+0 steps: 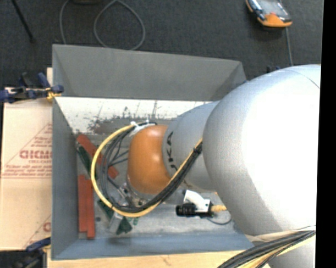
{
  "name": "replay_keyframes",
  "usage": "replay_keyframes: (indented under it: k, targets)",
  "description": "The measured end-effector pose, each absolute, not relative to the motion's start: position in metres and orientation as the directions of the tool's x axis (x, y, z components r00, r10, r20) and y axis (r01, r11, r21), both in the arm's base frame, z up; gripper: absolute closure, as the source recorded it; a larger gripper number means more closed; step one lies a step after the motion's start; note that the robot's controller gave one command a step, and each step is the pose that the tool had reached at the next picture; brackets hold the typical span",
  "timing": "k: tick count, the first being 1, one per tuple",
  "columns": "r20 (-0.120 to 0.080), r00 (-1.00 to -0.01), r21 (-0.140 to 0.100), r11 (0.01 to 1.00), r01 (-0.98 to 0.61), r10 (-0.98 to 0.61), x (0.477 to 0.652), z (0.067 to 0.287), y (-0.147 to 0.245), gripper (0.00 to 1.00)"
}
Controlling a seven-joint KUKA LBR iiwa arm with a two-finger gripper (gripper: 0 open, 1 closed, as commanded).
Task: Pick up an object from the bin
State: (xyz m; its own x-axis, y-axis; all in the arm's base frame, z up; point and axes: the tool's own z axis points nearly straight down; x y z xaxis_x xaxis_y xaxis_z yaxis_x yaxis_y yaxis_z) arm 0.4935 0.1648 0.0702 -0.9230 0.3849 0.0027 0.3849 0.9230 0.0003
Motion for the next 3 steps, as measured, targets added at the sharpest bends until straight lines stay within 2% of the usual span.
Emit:
replay_keyframes:
  k: [1, 2, 3]
  targets:
    - [0.002, -0.922, 0.002, 0.922, 0.388, 0.388, 0.494, 0.071, 0.165, 0.0]
    - [0.0, -0.92, 0.003, 0.92, 0.392, 0.392, 0.495, 0.073, 0.165, 1.0]
    - [-0.006, -0.921, 0.006, 0.921, 0.39, 0.39, 0.497, 0.168, 0.164, 1.0]
